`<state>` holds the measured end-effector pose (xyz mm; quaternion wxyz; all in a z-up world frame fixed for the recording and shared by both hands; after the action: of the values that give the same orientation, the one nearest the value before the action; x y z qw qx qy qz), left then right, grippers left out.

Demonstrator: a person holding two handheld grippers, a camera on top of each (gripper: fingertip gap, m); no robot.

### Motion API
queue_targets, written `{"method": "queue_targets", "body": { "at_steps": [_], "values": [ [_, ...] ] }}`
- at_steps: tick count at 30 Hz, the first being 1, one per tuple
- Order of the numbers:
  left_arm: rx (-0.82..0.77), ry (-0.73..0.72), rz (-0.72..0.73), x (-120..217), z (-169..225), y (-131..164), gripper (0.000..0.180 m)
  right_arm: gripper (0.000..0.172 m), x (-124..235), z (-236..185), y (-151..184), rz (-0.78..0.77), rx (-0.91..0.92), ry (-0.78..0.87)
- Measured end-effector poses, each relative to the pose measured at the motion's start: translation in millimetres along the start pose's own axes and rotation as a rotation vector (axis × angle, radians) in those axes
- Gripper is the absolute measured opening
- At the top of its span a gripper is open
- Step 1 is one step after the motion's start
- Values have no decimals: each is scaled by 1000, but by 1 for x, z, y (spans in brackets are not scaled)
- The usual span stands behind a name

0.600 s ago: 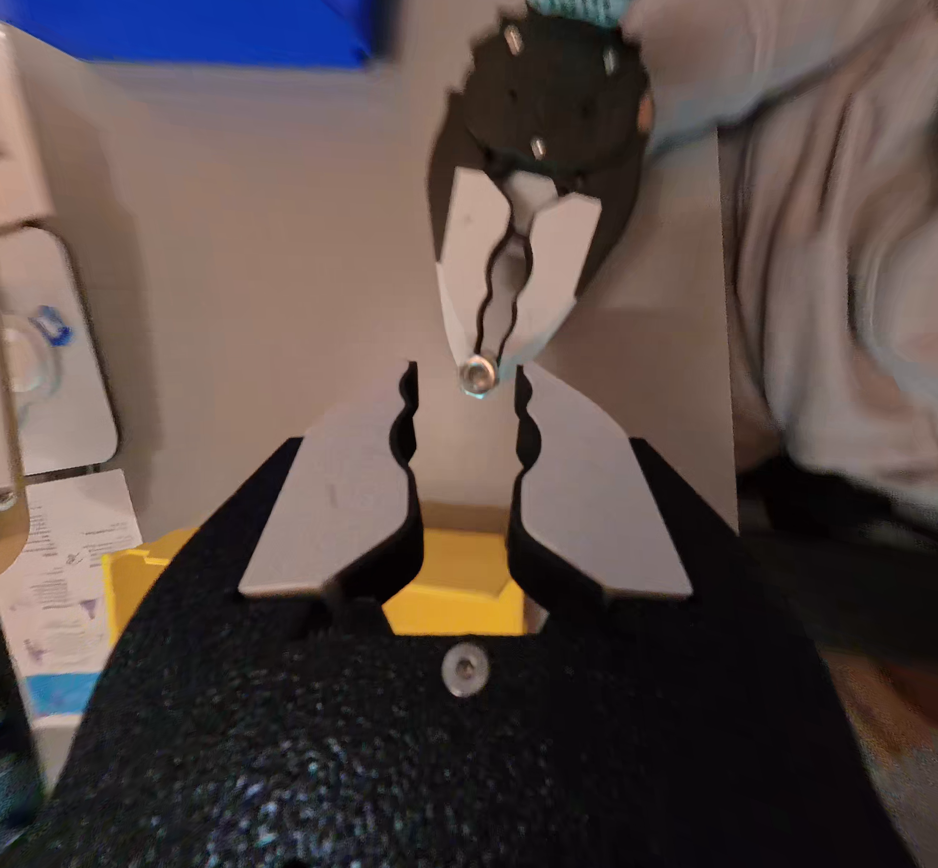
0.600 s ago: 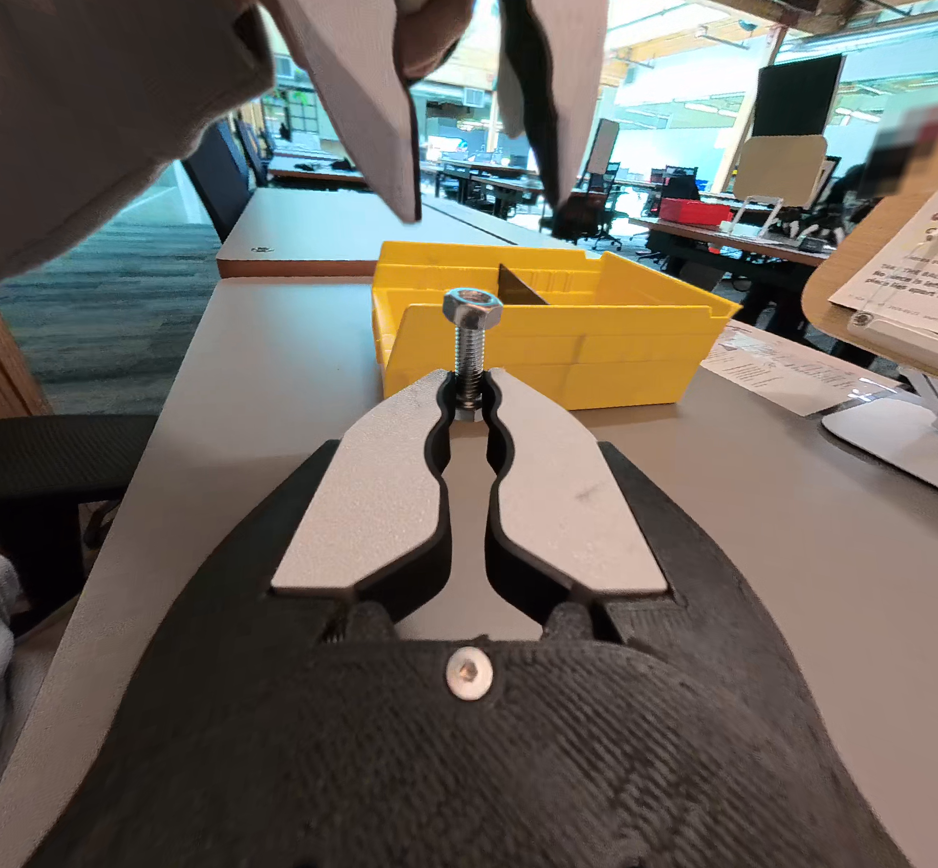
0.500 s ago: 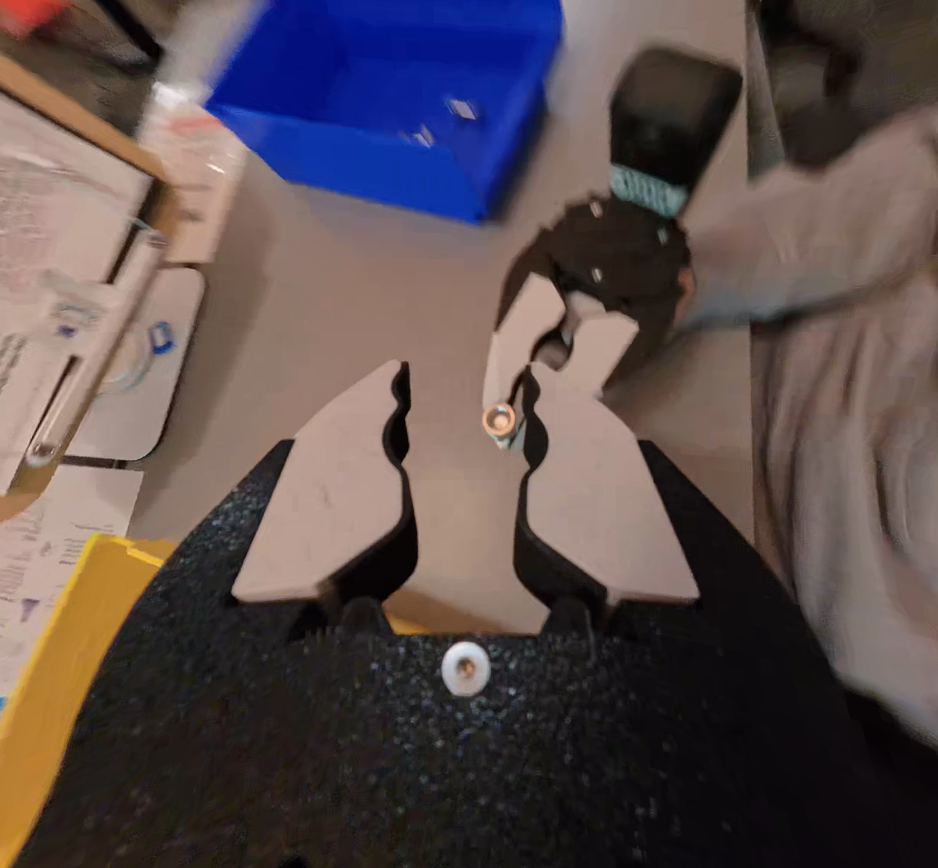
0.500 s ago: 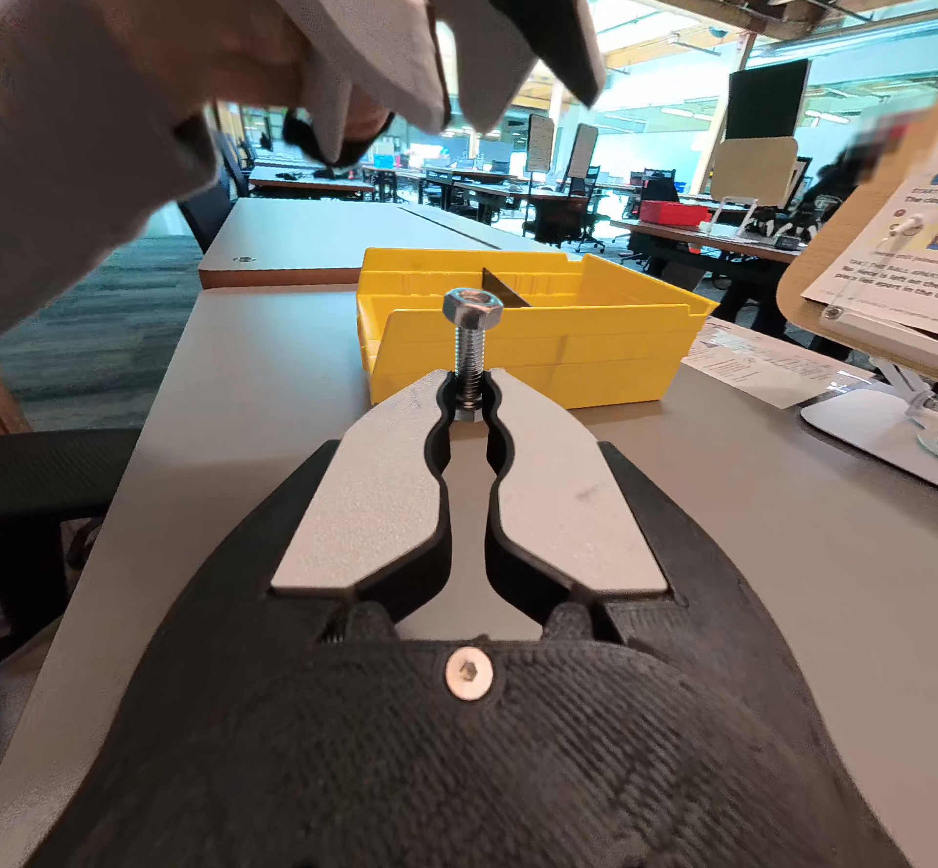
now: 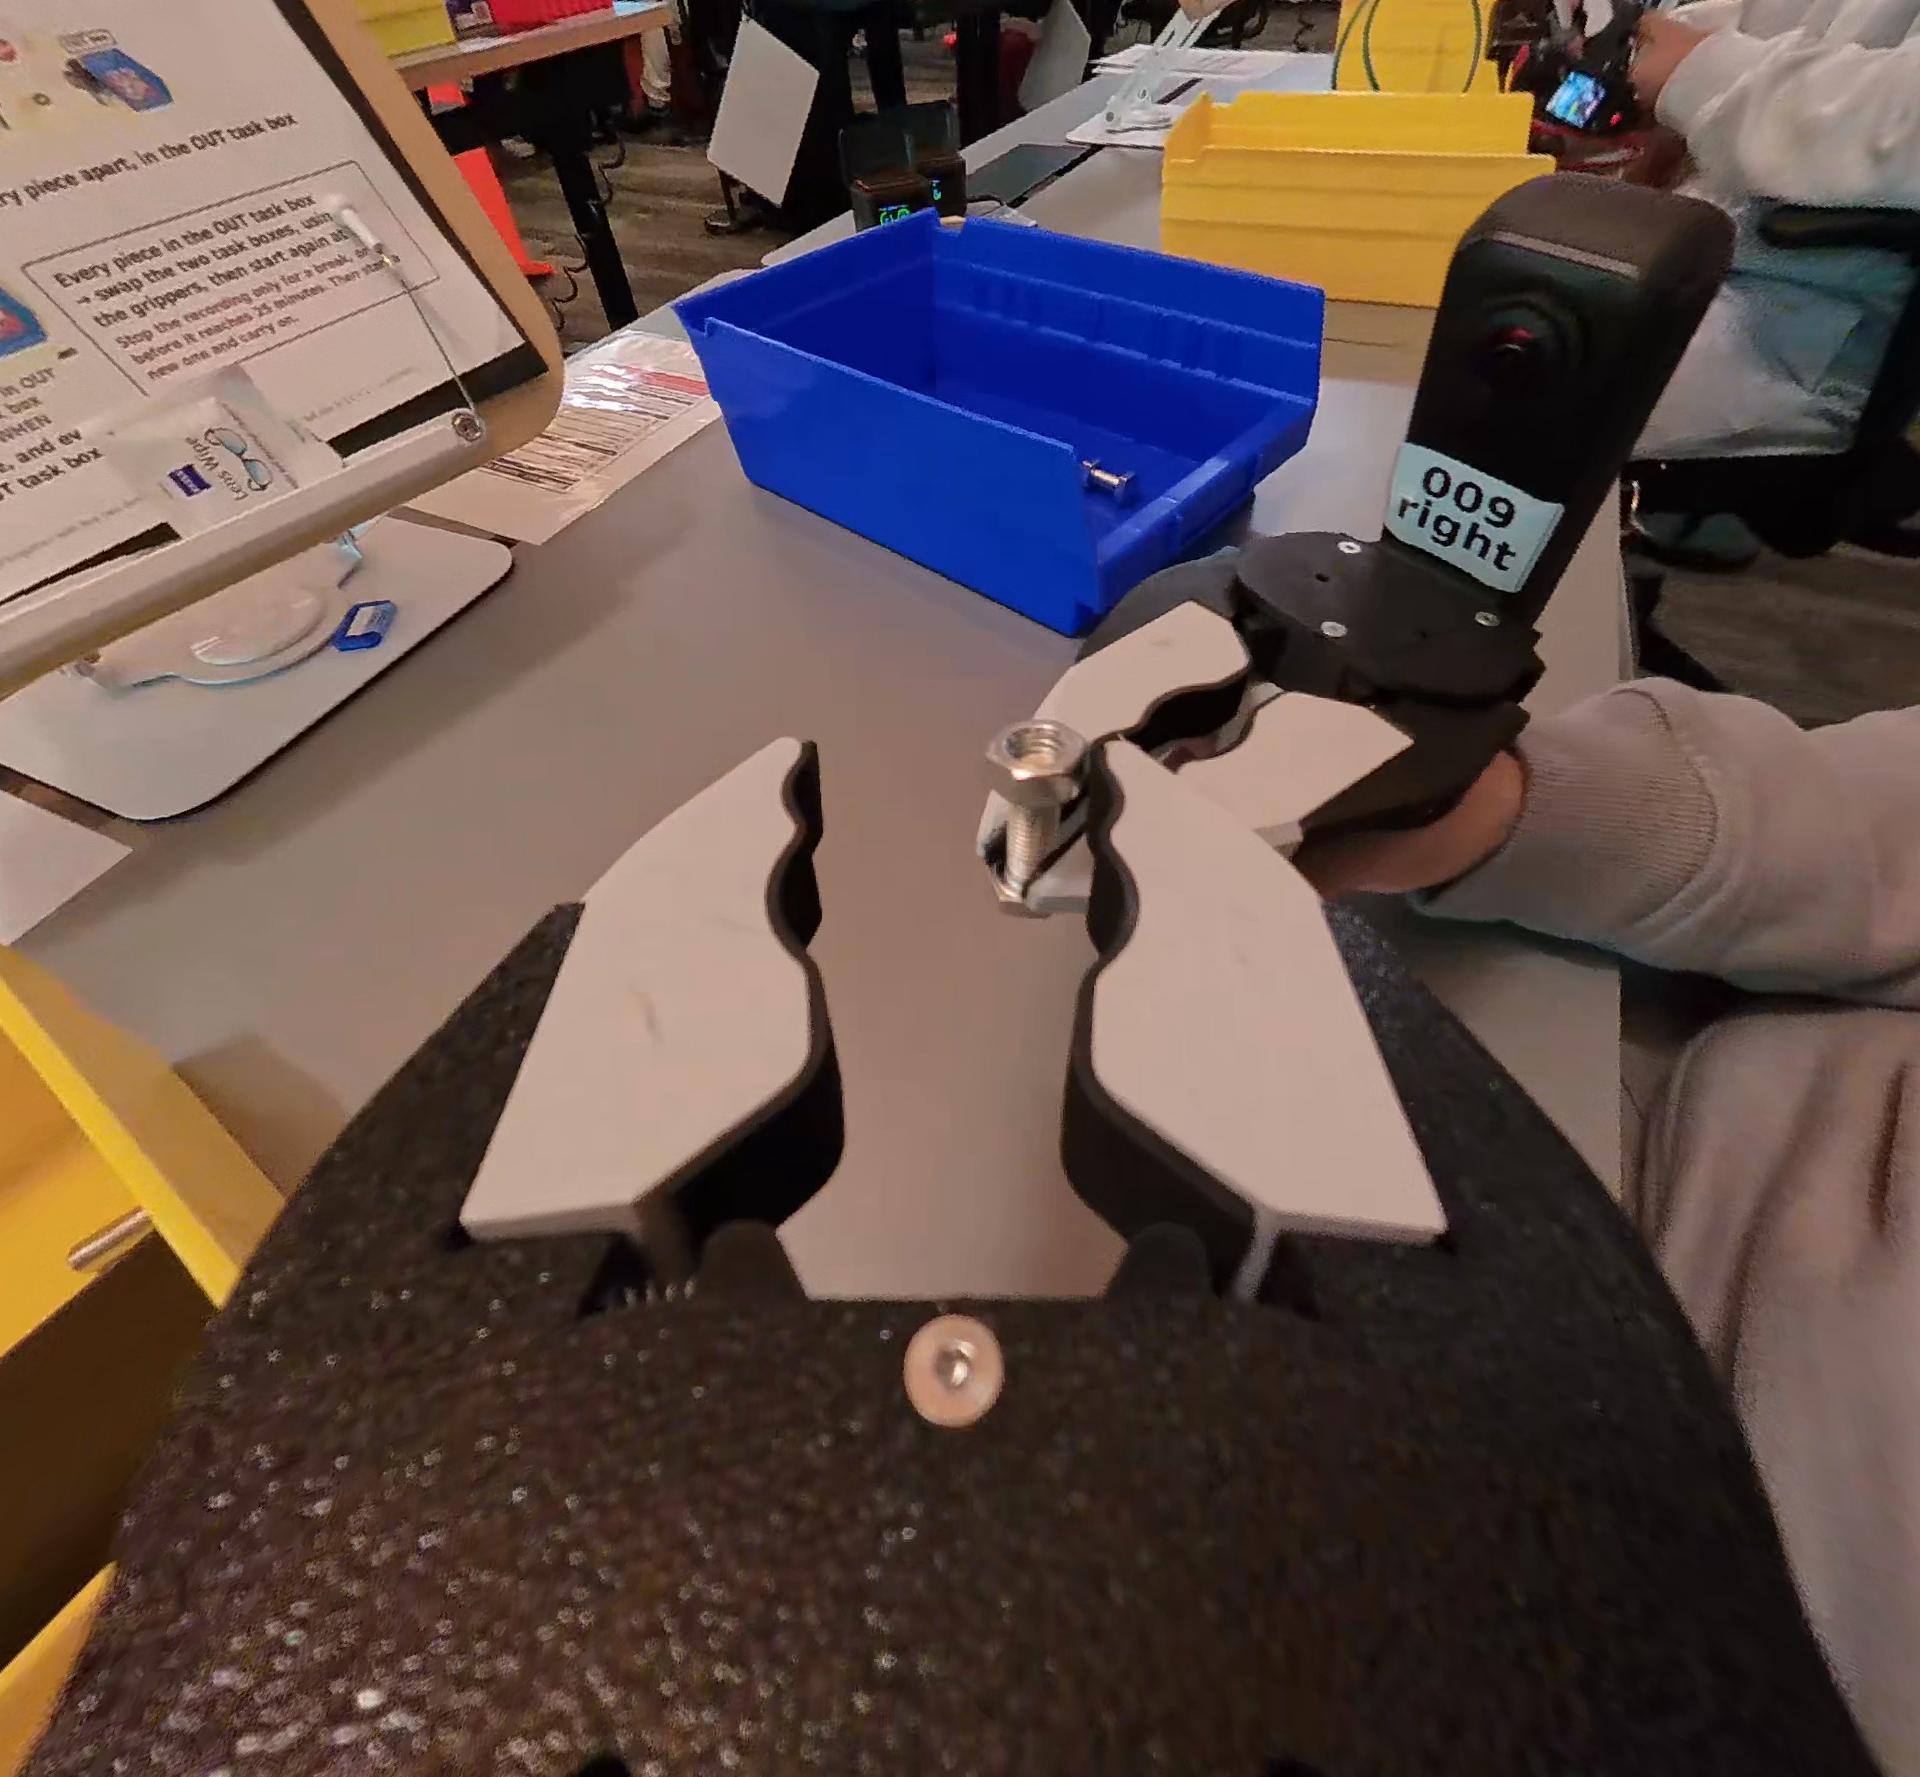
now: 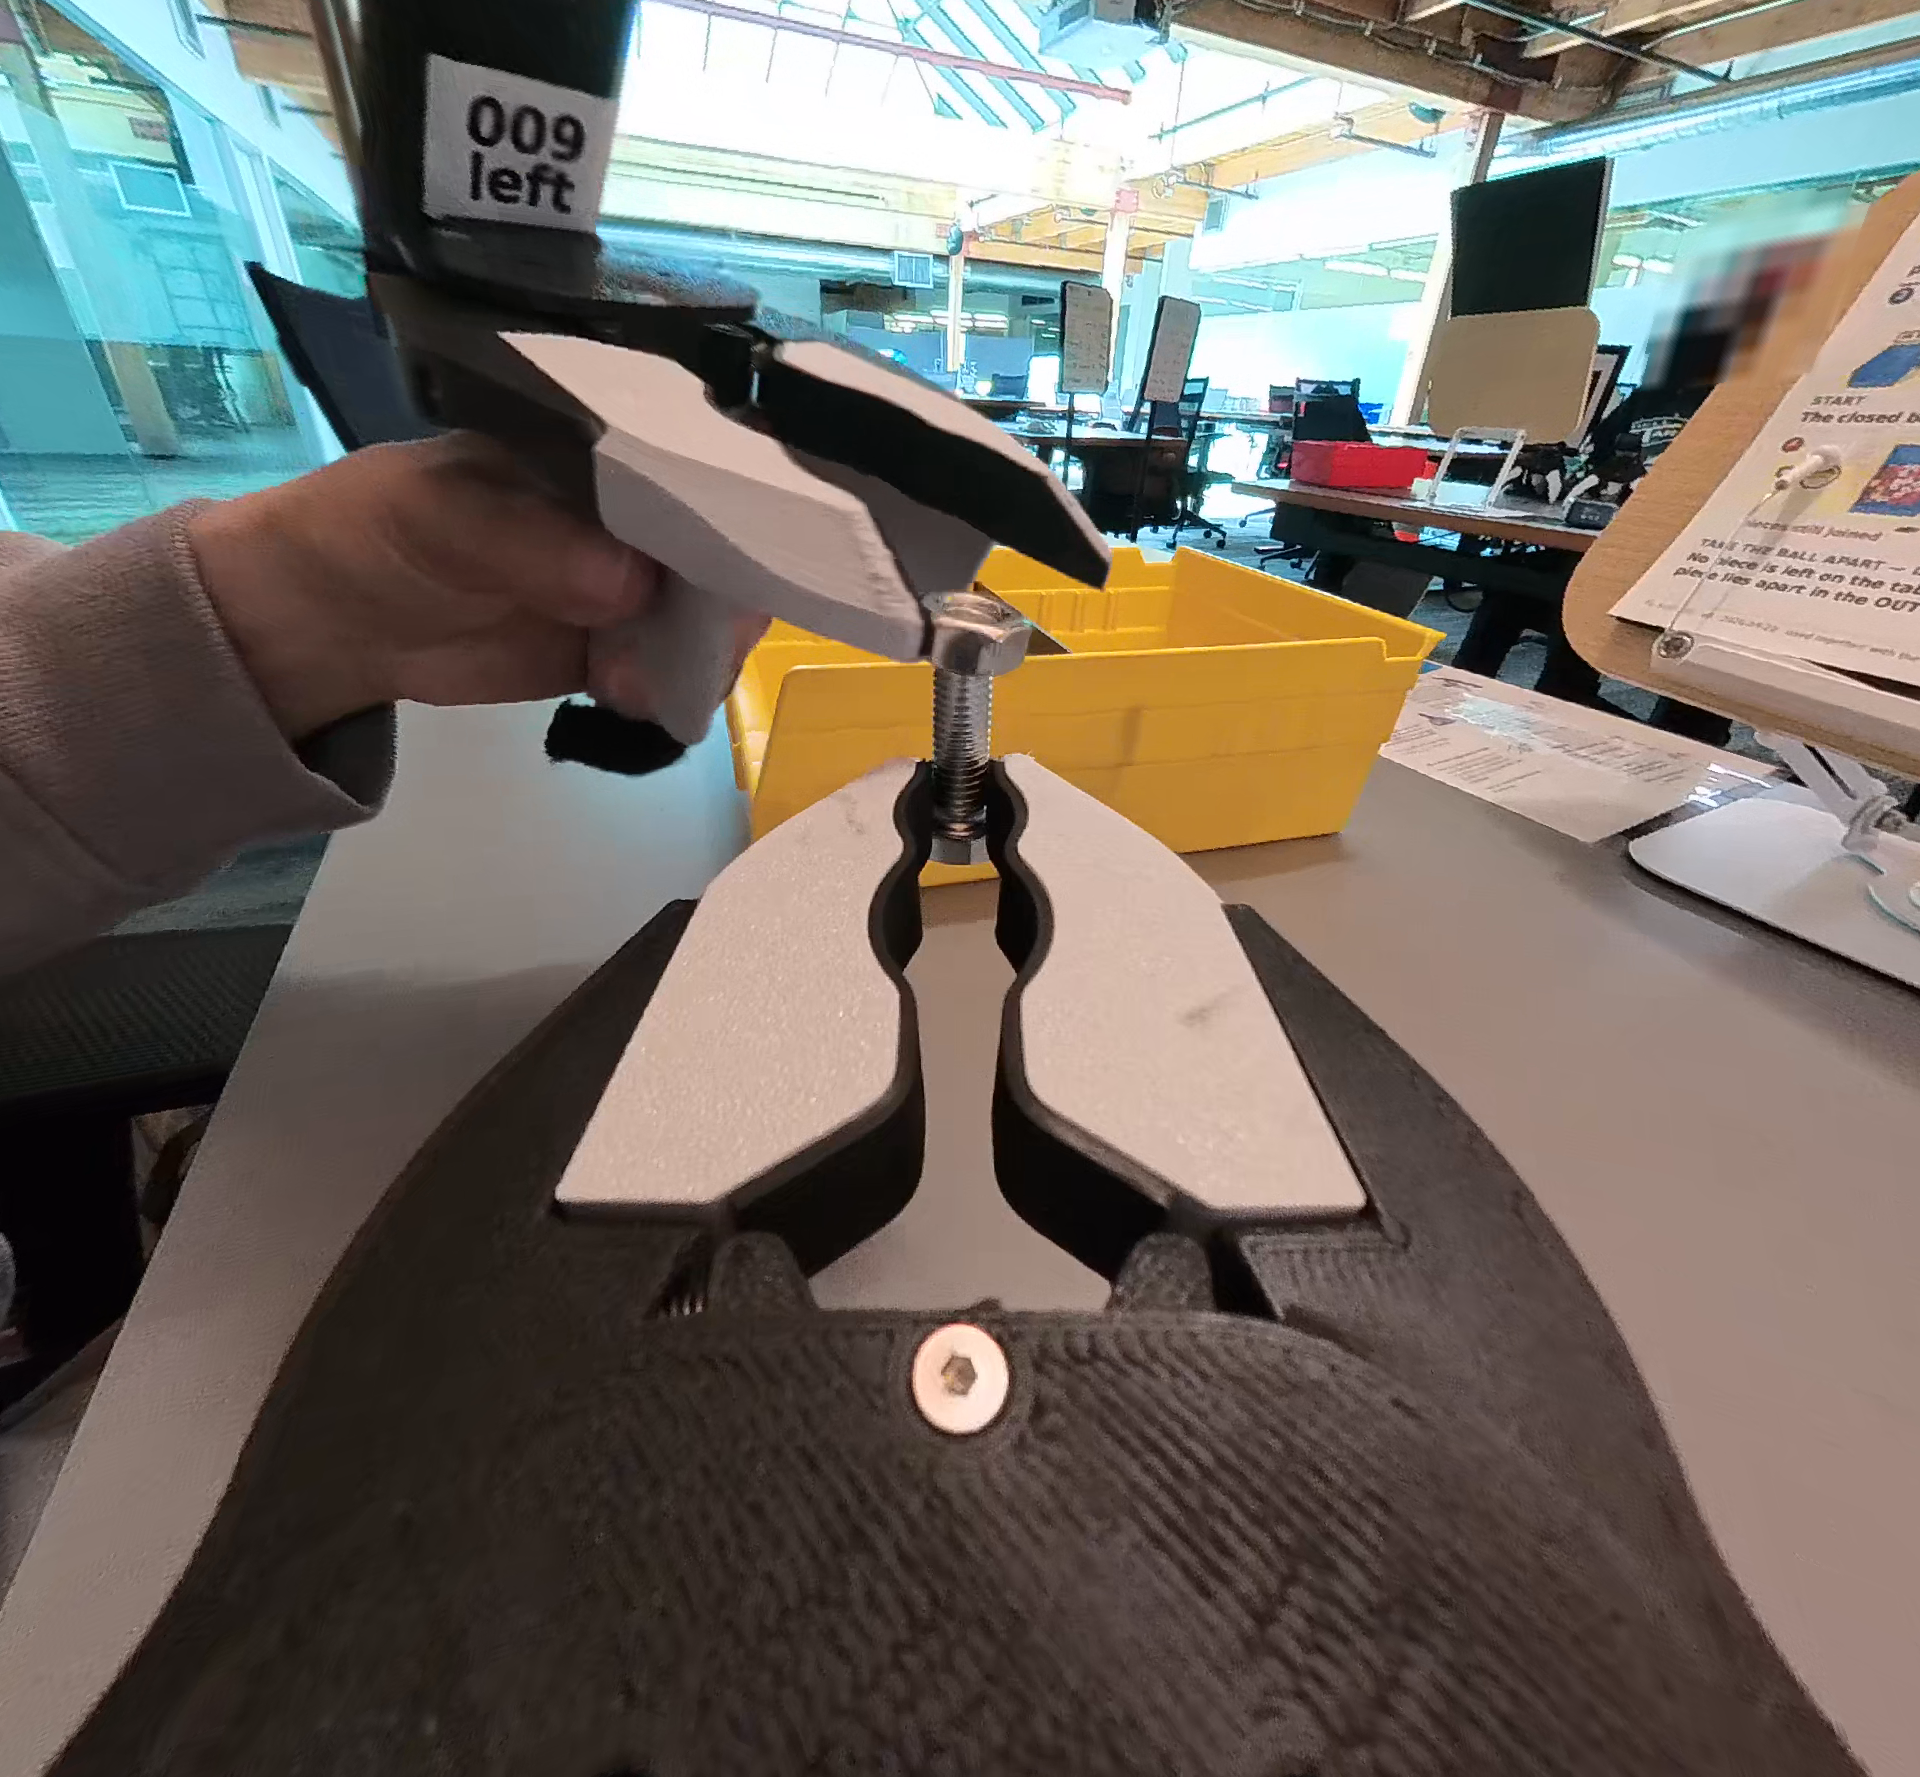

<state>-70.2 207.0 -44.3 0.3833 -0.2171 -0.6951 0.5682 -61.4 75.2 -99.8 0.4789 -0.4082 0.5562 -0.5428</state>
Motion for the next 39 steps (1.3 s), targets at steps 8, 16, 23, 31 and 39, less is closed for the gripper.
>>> {"method": "queue_targets", "body": {
  "at_steps": [8,16,23,31,39],
  "values": [
    [32,22,8,5,-4,4,47,9,-1,-1,0,-4,1,-8],
    [11,-14,-30,7,-6,6,44,9,1,0,-1,13,-16,-13],
    [39,119,18,-1,7,3,39,9,0,-1,0,4,3,-14],
    [110,205,43,-4,6,9,17,9,-1,-2,0,-8,17,-17],
    [-22,154,185,1,11,11,17,9,1,-1,-1,16,-7,-19]
  ]
}}
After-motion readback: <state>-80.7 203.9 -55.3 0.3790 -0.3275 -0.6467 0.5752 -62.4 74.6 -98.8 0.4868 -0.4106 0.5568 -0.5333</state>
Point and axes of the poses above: each gripper's, where its closed fingertips meet, x back along the fingers, y out of its underside, z = x × y across the jaws, the point moved 8 cm from there along x, back along the fingers, and after that the axes turned 5 degrees about -y, right-handed, at the moved point
